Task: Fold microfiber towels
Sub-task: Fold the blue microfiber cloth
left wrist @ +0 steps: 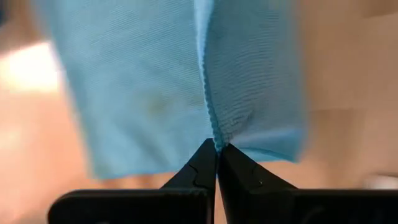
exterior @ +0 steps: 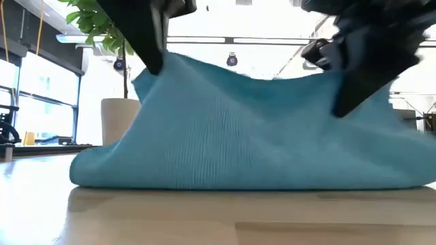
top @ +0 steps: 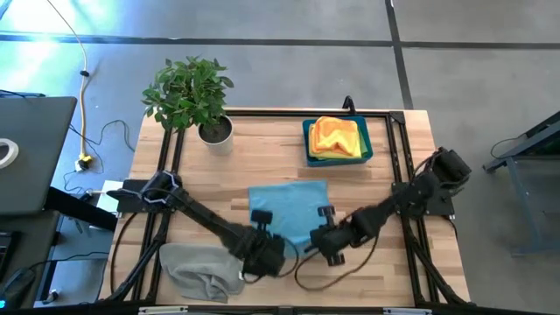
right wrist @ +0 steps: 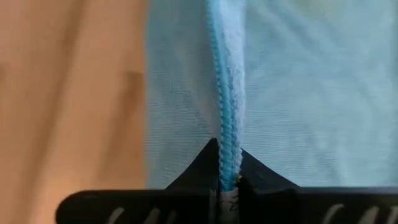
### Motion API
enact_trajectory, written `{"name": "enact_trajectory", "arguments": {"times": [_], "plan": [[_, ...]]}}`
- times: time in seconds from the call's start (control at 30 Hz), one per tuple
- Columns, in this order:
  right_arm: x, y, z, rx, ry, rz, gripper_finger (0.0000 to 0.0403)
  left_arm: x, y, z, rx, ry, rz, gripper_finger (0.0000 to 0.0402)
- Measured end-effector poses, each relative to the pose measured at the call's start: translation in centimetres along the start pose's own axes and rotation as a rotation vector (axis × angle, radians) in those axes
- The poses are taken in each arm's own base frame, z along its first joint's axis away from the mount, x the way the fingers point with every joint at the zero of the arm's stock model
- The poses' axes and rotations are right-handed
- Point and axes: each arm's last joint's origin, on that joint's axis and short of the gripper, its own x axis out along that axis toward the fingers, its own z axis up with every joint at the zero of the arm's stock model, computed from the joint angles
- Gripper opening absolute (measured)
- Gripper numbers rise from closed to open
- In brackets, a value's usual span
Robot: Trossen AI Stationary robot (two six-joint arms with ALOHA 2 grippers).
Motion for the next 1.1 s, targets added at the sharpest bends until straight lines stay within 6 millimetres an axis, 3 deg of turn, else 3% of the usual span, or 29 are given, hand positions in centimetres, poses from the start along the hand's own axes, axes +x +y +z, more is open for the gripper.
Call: {"name": "enact_trajectory", "arguments": {"times": [0.13, 0.33, 0.53, 0.8, 1.1], "plan": [[-0.6, -2.9, -0.8, -0.019, -0.065, -0.006, 0.0000, 1.0, 2.5, -0.3, -0.031, 0.077, 0.122, 0.0000], [-1.3, -7.6, -1.2, 0.004, -0.107, -0.022, 0.0000, 4.0, 5.8, -0.9, -0.075, 0.196, 0.165, 0.0000], [0.3, -11.3, -1.6, 0.022, -0.033, 0.006, 0.0000, 5.5, 8.9, -1.0, -0.122, 0.237, 0.239, 0.0000], [1.5, -14.3, -2.0, 0.017, -0.010, -0.041, 0.0000, 8.4, 11.7, -2.3, -0.176, 0.339, 0.201, 0.0000], [1.5, -16.2, -2.4, 0.009, 0.000, -0.058, 0.0018, 9.5, 12.8, -2.5, -0.203, 0.340, 0.199, 0.0005]]}}
